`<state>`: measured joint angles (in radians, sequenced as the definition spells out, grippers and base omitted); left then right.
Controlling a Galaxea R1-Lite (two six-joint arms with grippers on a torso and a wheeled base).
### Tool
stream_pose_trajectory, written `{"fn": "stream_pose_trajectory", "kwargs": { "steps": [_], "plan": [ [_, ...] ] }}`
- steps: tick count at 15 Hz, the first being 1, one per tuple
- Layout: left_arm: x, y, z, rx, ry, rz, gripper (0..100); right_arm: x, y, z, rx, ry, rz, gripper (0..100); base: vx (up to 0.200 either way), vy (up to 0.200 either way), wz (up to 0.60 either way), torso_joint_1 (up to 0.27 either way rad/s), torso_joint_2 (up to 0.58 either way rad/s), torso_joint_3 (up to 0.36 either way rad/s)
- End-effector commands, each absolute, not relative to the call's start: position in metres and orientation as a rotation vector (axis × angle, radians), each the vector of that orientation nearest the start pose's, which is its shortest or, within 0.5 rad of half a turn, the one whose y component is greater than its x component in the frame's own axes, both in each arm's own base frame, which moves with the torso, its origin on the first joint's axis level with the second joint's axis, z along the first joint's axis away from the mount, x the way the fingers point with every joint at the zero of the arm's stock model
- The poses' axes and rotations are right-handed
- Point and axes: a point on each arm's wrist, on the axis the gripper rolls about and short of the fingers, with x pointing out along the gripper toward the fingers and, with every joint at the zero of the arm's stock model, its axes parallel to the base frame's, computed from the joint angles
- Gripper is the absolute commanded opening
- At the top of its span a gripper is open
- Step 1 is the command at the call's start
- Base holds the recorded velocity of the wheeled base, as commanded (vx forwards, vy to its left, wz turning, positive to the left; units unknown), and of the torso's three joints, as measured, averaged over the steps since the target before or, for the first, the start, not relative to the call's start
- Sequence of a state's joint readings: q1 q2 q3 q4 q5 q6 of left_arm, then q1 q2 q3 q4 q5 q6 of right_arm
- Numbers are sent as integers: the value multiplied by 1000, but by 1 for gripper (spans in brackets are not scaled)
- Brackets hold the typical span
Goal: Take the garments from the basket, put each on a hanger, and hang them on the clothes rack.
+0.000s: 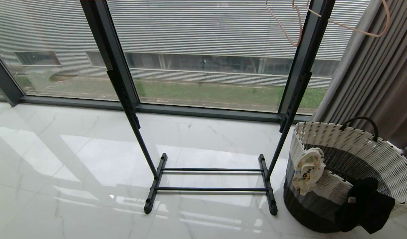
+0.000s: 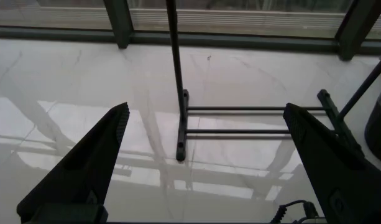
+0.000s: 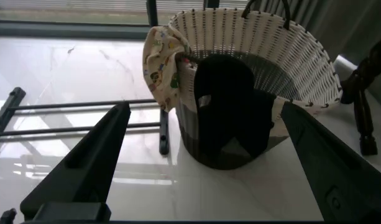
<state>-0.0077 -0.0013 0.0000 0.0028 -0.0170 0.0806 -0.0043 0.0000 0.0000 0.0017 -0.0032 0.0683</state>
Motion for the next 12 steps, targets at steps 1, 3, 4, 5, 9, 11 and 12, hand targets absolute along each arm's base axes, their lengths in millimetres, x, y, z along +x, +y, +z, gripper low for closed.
{"fn": "stream_pose_trajectory", "kwargs": {
  "steps": [1, 3, 4, 5, 9, 11, 12],
  "plan": [
    [-23, 0, 75, 80, 2, -25, 100, -23, 0, 75, 67, 1, -8, 100, 200, -200, 0, -7, 2, 2],
    [-23, 0, 75, 80, 2, -25, 100, -23, 0, 75, 67, 1, -8, 100, 200, -200, 0, 0, 5, 0],
    [-23, 0, 76, 80, 1, -25, 100, -23, 0, 75, 67, 1, -8, 100, 200, 0, 0, 7, -2, 7],
    [-23, 0, 75, 78, 2, -26, 100, -23, 0, 75, 67, 1, -8, 100, 200, 0, 0, 2, 7, 2],
    [-23, 0, 75, 75, 2, -25, 100, -23, 0, 75, 75, 0, -8, 100, 150, 0, 0, 1, -1, 2],
    [-23, 0, 75, 35, 3, -25, 100, -23, 0, 75, 75, 0, -8, 100, 0, 0, 0, 0, 0, 0],
    [-23, 0, 75, 28, 1, -25, 100, -23, 0, 75, 75, 1, -8, 100, 0, 0, 0, 0, 0, 0]
  ]
}}
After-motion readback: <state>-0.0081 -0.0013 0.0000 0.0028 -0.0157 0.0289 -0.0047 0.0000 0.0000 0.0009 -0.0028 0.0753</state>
